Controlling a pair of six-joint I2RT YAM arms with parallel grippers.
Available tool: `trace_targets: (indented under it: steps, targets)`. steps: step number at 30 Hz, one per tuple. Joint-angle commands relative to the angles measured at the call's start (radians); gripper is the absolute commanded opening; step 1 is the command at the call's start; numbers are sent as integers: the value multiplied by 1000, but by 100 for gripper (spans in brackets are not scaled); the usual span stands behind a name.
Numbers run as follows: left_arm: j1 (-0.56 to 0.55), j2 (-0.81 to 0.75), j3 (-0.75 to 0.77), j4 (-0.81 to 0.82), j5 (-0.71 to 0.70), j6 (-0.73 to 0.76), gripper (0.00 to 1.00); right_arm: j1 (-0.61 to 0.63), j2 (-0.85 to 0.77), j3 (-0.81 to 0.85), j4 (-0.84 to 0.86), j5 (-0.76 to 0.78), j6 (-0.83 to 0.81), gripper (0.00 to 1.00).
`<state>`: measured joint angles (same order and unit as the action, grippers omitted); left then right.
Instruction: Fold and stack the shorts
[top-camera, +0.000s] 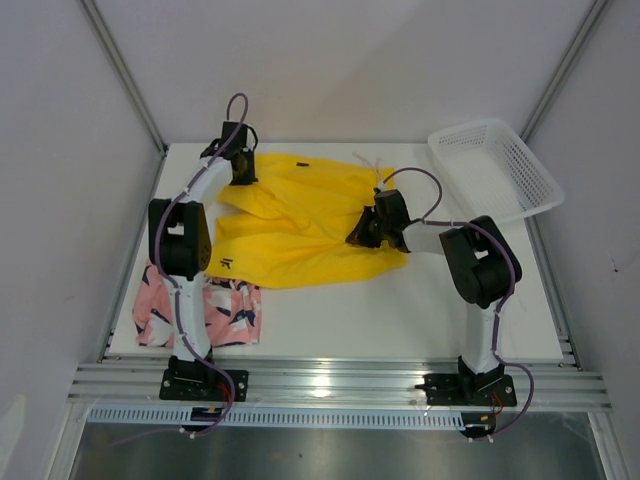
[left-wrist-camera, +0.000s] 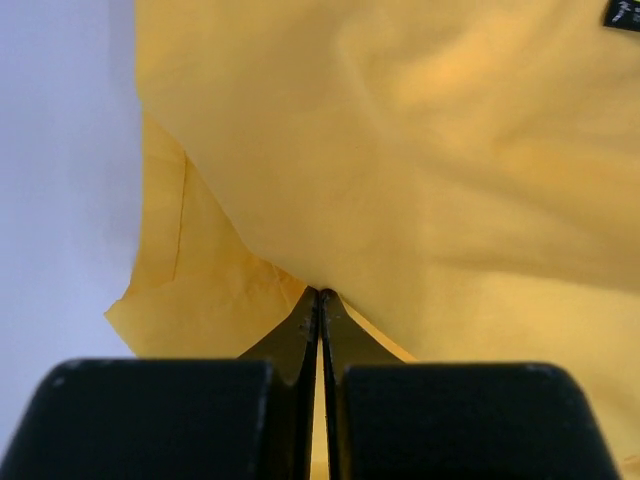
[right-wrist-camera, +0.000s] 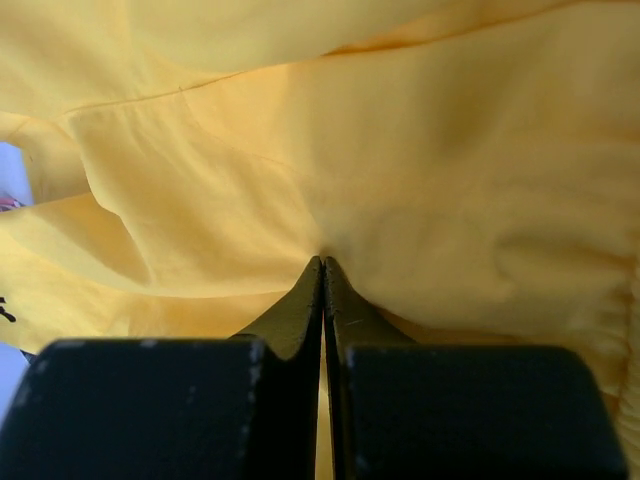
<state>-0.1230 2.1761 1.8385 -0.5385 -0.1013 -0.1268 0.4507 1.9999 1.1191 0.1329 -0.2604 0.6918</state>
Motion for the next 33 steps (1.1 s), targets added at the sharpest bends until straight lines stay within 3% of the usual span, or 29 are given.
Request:
trace_targets:
  steps: [1,4,11,18,21,22,26,30,33]
  targets:
    - [23,-67,5,-41,-115,-74,0,-4,57,-51,-104,131,-15,0]
    - [36,-62,5,-67,-124,-91,0,3,54,-58,-96,148,-9,0]
    - [81,-33,30,-182,-288,-229,0,3,51,-59,-96,155,5,0]
    - [115,-105,-82,-183,-363,-339,0,-1,51,-61,-96,144,6,0]
    - [115,-253,-296,-18,-348,-408,0,-1,53,-59,-98,142,6,0]
    - [115,-294,-455,35,-333,-419,0,-3,54,-56,-101,144,6,0]
    - [120,-423,-625,219,-290,-421,0,-3,51,-58,-101,142,5,0]
    - [120,-443,-592,232,-245,-393,2,-1,46,-59,-101,138,-1,0]
    - [120,-421,-523,207,-213,-360,17,-3,31,-54,-104,135,-24,0]
